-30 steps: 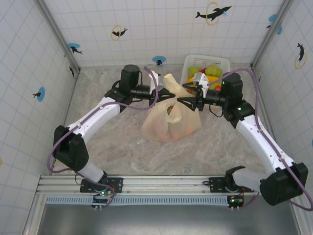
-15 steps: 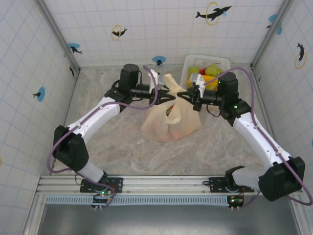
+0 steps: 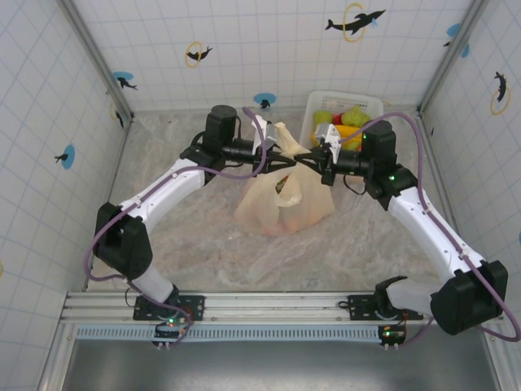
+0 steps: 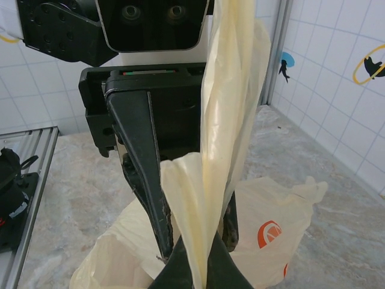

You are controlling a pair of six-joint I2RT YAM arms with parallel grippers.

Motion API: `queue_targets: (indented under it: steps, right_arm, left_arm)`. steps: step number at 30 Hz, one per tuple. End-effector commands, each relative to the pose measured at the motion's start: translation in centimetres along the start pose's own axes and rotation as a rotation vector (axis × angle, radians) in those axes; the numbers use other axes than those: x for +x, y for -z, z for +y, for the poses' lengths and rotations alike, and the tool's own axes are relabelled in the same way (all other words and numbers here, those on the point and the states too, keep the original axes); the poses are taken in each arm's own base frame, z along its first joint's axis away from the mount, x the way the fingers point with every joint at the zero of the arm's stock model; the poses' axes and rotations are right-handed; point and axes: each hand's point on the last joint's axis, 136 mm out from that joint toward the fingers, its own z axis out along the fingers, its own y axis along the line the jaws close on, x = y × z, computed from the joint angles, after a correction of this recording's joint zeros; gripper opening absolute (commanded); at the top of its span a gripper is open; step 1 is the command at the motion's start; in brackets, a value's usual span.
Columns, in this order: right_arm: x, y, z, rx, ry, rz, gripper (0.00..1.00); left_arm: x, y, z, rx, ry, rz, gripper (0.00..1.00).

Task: Place the fake fruits into the plastic bag and tie a complex knot

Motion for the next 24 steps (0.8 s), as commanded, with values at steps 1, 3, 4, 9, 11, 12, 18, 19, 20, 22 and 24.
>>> queue_targets:
  steps: [1,3,4,9,11,12,18,19,20,22,24]
  right_arm:
    - [-1.34,0.55,0.26,0.006,0.041,-0.020,0.00]
    - [-1.29,0.60,0.17,0.008,0.040,-0.017,0.00]
    - [-1.25,0.62,0.15,0.008,0.039,-0.016,0.00]
    - [-1.41,0.84,0.01,0.010,0.043,-0.019,0.00]
    - [-1.40,0.84,0.05,0.007,0.041,-0.018,0.00]
    - [-1.34,0.86,0.01,0.009,0.041,-0.017,0.00]
    - [-1.18,0.79,-0.01,0.004,0.034,-0.014,0.00]
    - [-1.26,0.77,0.08,0.000,0.036,-0.016,0.00]
    - [-1.23,0.76,0.11,-0.002,0.036,-0.016,0.02]
    - [-1.32,0.79,0.32,-0.016,0.033,-0.019,0.06]
    - [-1.41,0.86,0.50,-0.025,0.028,-0.016,0.10]
  left_arm:
    - [-1.25,0.12,-0.79,0.032,-0.048,-0.017,0.24]
    - [-1.18,0.18,-0.92,0.032,-0.049,-0.012,0.21]
    - [-1.15,0.21,-1.00,0.032,-0.051,-0.009,0.21]
    - [-1.01,0.35,-1.31,0.033,-0.056,0.001,0.27]
    - [-0.97,0.35,-1.34,0.034,-0.055,0.003,0.27]
    - [-0.94,0.36,-1.36,0.035,-0.056,0.004,0.26]
    - [-1.24,0.42,-1.25,0.029,-0.066,0.002,0.16]
    - [-1.33,0.41,-1.29,0.030,-0.069,0.001,0.12]
    - [-1.33,0.43,-1.25,0.029,-0.069,0.001,0.09]
    - [-1.34,0.40,-1.19,0.026,-0.070,0.001,0.03]
    - [-1.34,0.39,-1.15,0.025,-0.068,0.001,0.00]
